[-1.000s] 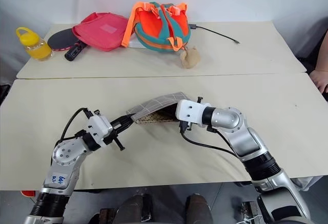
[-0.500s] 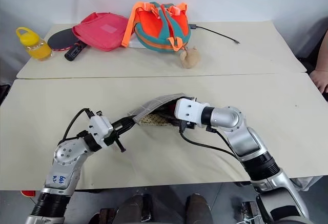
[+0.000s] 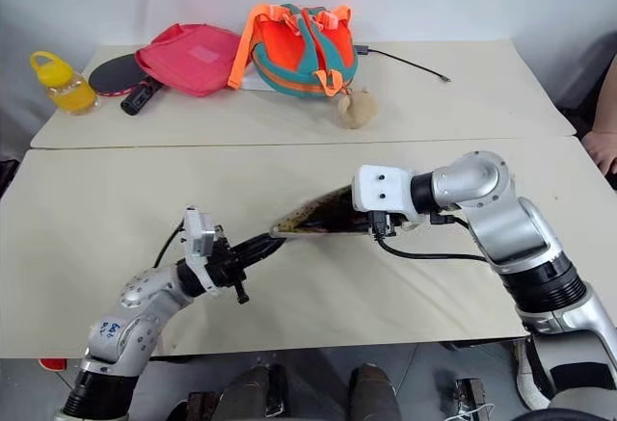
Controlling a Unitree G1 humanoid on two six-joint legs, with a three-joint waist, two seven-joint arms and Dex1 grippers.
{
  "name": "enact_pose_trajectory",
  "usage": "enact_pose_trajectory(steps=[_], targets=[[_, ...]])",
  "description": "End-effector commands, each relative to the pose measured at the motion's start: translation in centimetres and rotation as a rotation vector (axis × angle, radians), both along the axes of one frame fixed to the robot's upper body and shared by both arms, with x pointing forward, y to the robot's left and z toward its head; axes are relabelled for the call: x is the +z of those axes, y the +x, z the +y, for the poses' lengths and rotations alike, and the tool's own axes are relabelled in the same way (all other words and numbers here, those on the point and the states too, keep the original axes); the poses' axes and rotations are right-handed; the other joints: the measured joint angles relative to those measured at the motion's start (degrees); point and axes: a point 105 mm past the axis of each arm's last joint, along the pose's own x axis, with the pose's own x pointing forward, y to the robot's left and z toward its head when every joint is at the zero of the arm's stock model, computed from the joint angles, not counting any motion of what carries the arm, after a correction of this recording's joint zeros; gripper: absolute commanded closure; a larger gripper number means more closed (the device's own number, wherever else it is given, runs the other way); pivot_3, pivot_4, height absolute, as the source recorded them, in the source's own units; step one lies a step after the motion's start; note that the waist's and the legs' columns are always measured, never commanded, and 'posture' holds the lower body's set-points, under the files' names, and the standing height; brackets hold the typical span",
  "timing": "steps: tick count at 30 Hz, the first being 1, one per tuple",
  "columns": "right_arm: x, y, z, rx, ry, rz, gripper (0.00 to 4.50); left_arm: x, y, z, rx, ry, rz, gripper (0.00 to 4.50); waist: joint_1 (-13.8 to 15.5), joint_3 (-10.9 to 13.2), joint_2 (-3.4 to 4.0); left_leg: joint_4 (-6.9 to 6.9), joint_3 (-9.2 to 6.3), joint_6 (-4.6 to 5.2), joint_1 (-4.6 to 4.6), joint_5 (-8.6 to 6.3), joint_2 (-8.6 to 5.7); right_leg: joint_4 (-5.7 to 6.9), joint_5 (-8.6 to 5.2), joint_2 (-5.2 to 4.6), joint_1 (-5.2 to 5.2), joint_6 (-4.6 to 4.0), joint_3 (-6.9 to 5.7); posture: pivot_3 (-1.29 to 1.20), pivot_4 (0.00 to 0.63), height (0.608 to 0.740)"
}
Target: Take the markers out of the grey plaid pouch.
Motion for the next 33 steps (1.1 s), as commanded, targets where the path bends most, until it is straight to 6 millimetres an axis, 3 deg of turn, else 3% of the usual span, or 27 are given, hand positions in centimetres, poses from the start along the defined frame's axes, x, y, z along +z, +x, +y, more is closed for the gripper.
enact_pose_trajectory(steps=[1,15,18,21,24,27,33], targets=[[-0.1,-0.4,0.4,0.039,-0.084,-0.001,2.5,1.2,-0.6,-1.6,-0.069,-0.108,0.058,4.5,0.1,0.0,0.0,0.01,0.0,0.0,-0.01,0.0,0.0,0.0,0.0,-0.01,0.0,0.0,0.0,0.0,0.15,0.74],[-3.3,1.8,-1.1,-0.017,-0.232,-0.041,2.5,0.2,0.0,-1.8,-0.059,-0.068,0.099,4.5,0.17,0.01,-0.01,0.06,-0.01,0.0,-0.01,0.0,-0.02,-0.01,0.0,-0.01,0.03,0.0,0.0,0.0,0.15,0.74],[-3.3,1.9,-1.1,-0.022,-0.227,-0.055,3.07,0.3,-0.1,-1.9,-0.06,-0.069,0.094,4.5,0.12,0.01,-0.01,0.07,-0.01,0.0,-0.01,0.0,-0.01,-0.01,0.0,-0.01,0.03,0.0,0.0,0.0,0.15,0.74],[-3.2,2.0,-1.1,-0.022,-0.224,-0.064,3.99,0.5,-0.1,-2.0,-0.06,-0.071,0.085,4.5,0.1,0.01,-0.01,0.07,-0.01,0.0,0.0,0.0,-0.01,-0.01,0.0,-0.01,0.03,0.0,0.0,0.0,0.15,0.74],[-2.4,1.9,-1.0,-0.013,-0.214,-0.089,4.0,0.7,-0.1,-2.0,-0.055,-0.076,0.081,4.5,0.1,0.01,-0.01,0.08,-0.01,0.0,0.0,0.0,-0.01,0.0,0.0,-0.01,0.04,0.0,0.0,0.0,0.15,0.74],[0.3,1.4,0.0,0.002,-0.139,-0.118,4.0,0.7,0.1,-1.8,-0.032,-0.059,0.064,4.5,0.11,0.01,-0.01,0.08,-0.01,0.0,-0.01,0.0,-0.01,-0.01,0.0,-0.01,0.03,0.0,0.0,0.0,0.15,0.74],[2.3,0.1,0.3,0.035,-0.042,-0.081,4.0,1.3,1.2,-0.5,0.029,-0.015,-0.019,4.5,0.23,0.01,-0.01,0.07,-0.02,0.01,-0.02,0.0,-0.01,-0.02,0.0,-0.02,0.04,0.0,0.0,0.0,0.15,0.74]])
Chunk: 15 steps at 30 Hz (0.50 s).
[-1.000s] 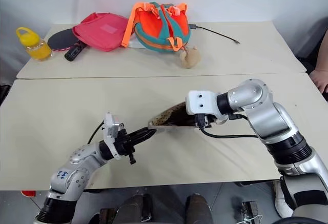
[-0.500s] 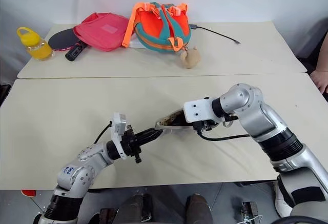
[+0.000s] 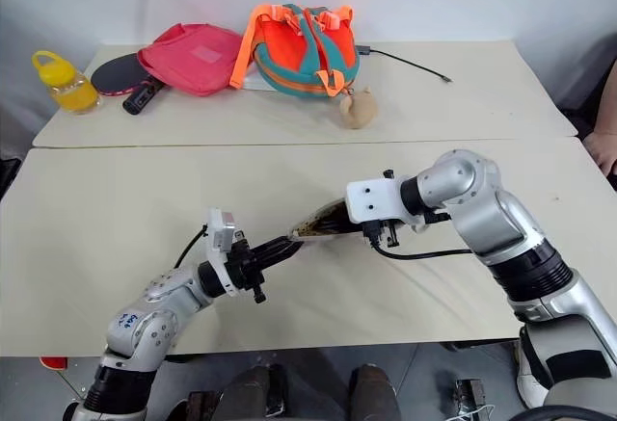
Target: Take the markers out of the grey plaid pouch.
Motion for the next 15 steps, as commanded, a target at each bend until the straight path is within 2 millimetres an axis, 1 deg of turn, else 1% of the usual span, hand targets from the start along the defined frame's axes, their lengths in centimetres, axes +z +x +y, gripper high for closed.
enact_pose_trajectory(steps=[1,4,7,9,11,13,14,15], targets=[[3.2,-1.1,0.7,0.048,0.101,-0.044,4.0,1.1,0.8,1.1,0.044,0.048,-0.09,4.5,0.0,0.0,0.0,0.0,0.0,0.0,0.0,0.0,0.0,0.0,0.0,0.0,0.0,0.0,0.0,0.0,0.15,0.74],[3.7,-1.1,0.5,0.04,0.128,-0.045,4.0,1.7,1.6,2.3,0.082,0.073,-0.131,4.5,-0.11,0.0,0.0,-0.01,0.0,0.0,0.0,0.0,0.0,0.01,0.0,0.0,-0.01,0.0,0.0,0.0,0.15,0.74],[3.6,-0.3,-1.0,-0.012,0.085,-0.072,4.0,2.3,2.5,3.9,0.142,0.101,-0.181,4.5,-0.03,0.0,0.0,-0.02,0.0,0.0,0.0,0.0,-0.01,-0.01,0.0,0.0,-0.01,0.0,-0.01,0.0,0.15,0.74],[3.2,0.0,-1.5,-0.023,0.07,-0.078,4.0,2.4,2.9,4.7,0.167,0.118,-0.2,4.5,-0.02,0.01,-0.01,-0.03,0.0,0.0,-0.01,0.0,-0.01,-0.02,0.0,0.0,-0.02,0.0,-0.02,0.0,0.15,0.74],[3.8,0.0,-0.8,-0.005,0.139,-0.084,4.0,2.4,3.1,5.3,0.181,0.137,-0.212,4.5,-0.12,0.01,-0.01,-0.03,0.02,0.01,-0.01,-0.01,-0.02,-0.04,0.0,-0.01,-0.01,0.0,-0.02,0.0,0.15,0.74],[5.3,-0.5,0.9,0.037,0.296,-0.062,4.0,2.5,3.2,5.8,0.192,0.145,-0.219,4.5,-0.27,0.01,-0.01,-0.06,0.04,0.0,-0.01,0.0,-0.01,-0.02,0.0,0.0,-0.04,0.0,-0.01,0.0,0.15,0.74],[5.9,-0.8,1.4,0.047,0.347,-0.044,4.0,2.5,3.2,6.0,0.198,0.147,-0.221,4.5,-0.4,0.01,-0.01,-0.07,0.04,-0.01,0.01,0.01,0.01,-0.01,0.0,0.02,-0.04,0.0,-0.01,0.0,0.15,0.74],[6.3,-1.1,1.7,0.064,0.363,-0.046,4.0,2.4,3.2,6.2,0.203,0.15,-0.22,4.5,-0.39,0.01,0.0,-0.07,0.03,-0.02,0.01,0.01,0.04,0.01,-0.01,0.05,-0.04,-0.01,-0.01,0.0,0.15,0.74]])
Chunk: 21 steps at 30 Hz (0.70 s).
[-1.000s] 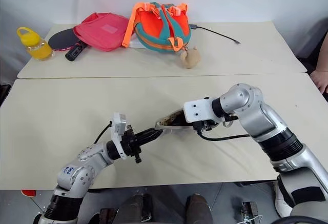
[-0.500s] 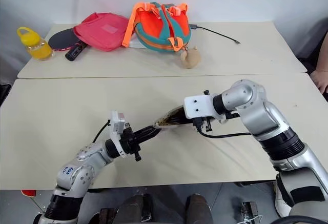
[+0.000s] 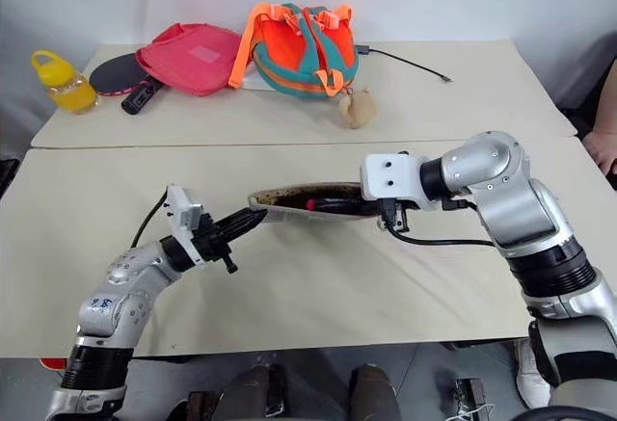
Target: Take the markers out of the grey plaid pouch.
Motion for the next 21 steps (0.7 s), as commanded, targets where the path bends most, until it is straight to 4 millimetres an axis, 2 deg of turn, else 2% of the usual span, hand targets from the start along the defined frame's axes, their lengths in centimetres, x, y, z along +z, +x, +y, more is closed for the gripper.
enact_pose_trajectory(steps=[1,5,8,11,13,15,17,21], targets=[[3.2,-1.1,1.3,0.061,0.122,-0.051,4.0,0.9,0.1,1.0,0.026,0.007,-0.051,4.5,0.13,0.0,0.01,0.0,0.0,0.0,0.0,0.0,0.0,0.02,0.0,0.0,0.0,0.0,0.0,0.0,0.15,0.74],[5.5,-0.8,1.6,0.041,0.177,-0.121,4.0,0.0,-0.3,1.2,0.029,0.011,-0.027,4.5,0.34,0.01,0.01,0.02,-0.01,0.03,-0.03,-0.02,-0.04,-0.01,0.0,-0.06,0.0,0.0,0.0,0.0,0.15,0.74],[6.4,-0.4,1.2,0.009,0.195,-0.148,4.0,-0.4,-0.4,1.1,0.029,0.014,-0.022,4.5,0.35,0.0,0.0,0.0,-0.01,0.02,-0.02,-0.02,-0.04,-0.01,0.0,-0.05,0.0,0.0,-0.01,0.0,0.15,0.74],[6.9,0.0,0.4,-0.021,0.208,-0.16,4.0,-0.4,-0.6,0.7,0.021,0.004,-0.022,4.5,0.36,0.0,0.0,0.0,0.0,0.03,-0.03,-0.02,-0.04,-0.02,0.0,-0.05,0.0,0.0,-0.01,0.0,0.15,0.74],[7.3,1.2,-0.7,-0.094,0.189,-0.21,4.0,-0.4,-0.6,0.7,0.019,0.001,-0.024,4.5,0.35,0.0,0.0,0.01,0.0,0.03,-0.03,-0.02,-0.04,-0.01,0.0,-0.05,0.0,0.0,-0.01,0.0,0.15,0.74],[6.6,2.9,-2.7,-0.188,0.082,-0.288,4.0,-0.4,-0.6,0.6,0.015,0.0,-0.026,4.5,0.34,0.0,0.01,0.01,0.01,0.02,-0.03,-0.02,-0.05,0.0,0.0,-0.05,0.0,0.0,0.0,0.0,0.15,0.74],[4.8,4.2,-4.7,-0.249,-0.062,-0.326,4.0,-0.3,-0.7,0.5,0.009,-0.006,-0.025,4.5,0.36,0.0,0.0,0.01,0.05,0.03,-0.03,-0.02,-0.05,-0.02,0.0,-0.06,-0.01,0.0,0.01,0.0,0.15,0.74],[1.6,5.6,-7.1,-0.317,-0.148,-0.302,4.0,-0.3,-0.8,0.4,0.004,-0.008,-0.026,4.5,0.14,0.01,0.0,-0.05,0.07,0.02,-0.01,-0.01,-0.05,-0.06,0.0,-0.05,0.0,0.0,0.01,0.0,0.15,0.74]])
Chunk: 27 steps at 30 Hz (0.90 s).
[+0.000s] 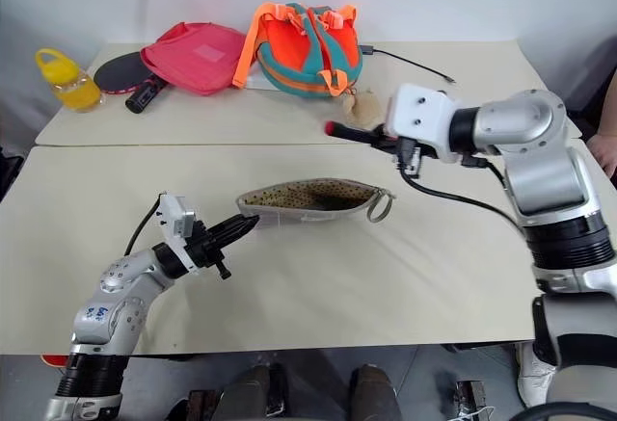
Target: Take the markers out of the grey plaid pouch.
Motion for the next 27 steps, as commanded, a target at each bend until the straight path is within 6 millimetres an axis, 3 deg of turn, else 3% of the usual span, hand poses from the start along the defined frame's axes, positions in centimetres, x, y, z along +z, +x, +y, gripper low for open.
enact_pose_trajectory(steps=[1,7,13,20,22,27], targets=[[-2.5,1.2,-2.2,-0.069,-0.076,-0.023,4.0,0.8,-0.5,-0.6,-0.024,-0.006,-0.043,4.5,-0.26,0.0,0.0,-0.01,0.02,-0.01,0.01,0.0,0.01,0.02,0.0,0.01,-0.02,0.0,0.02,0.0,0.15,0.74],[-7.3,2.2,-5.5,-0.157,-0.2,0.014,4.0,1.0,-0.7,-0.9,-0.032,-0.01,-0.046,4.5,-0.28,0.02,0.03,0.03,0.06,-0.02,0.02,0.01,0.01,0.04,0.0,0.01,-0.02,0.0,0.05,0.0,0.15,0.74],[-9.2,2.2,-5.9,-0.171,-0.155,0.082,4.0,1.0,-0.8,-0.8,-0.032,-0.009,-0.046,4.5,-0.37,0.02,0.03,0.04,0.05,-0.02,0.03,0.01,0.02,0.06,0.0,0.01,-0.01,0.0,0.05,0.0,0.15,0.74],[-8.5,2.0,-6.1,-0.172,-0.129,0.084,1.6,1.0,-0.9,-1.1,-0.038,-0.013,-0.044,4.5,-0.26,0.02,0.03,0.05,0.03,-0.02,0.03,0.01,0.02,0.06,0.0,0.01,-0.01,0.0,0.05,0.0,0.15,0.74],[-7.4,1.8,-5.8,-0.163,-0.069,0.097,1.6,1.0,-0.9,-1.1,-0.037,-0.013,-0.044,4.5,-0.25,0.02,0.03,0.04,0.03,-0.02,0.03,0.01,0.02,0.06,0.0,0.01,0.0,0.0,0.05,0.0,0.15,0.74],[-1.2,1.2,-3.8,-0.092,0.139,0.039,1.6,1.1,-0.9,-1.2,-0.039,-0.018,-0.046,4.5,-0.29,0.07,0.1,0.05,0.03,-0.01,0.03,0.01,0.03,0.07,0.0,0.01,-0.01,0.0,0.06,0.0,0.15,0.74]])
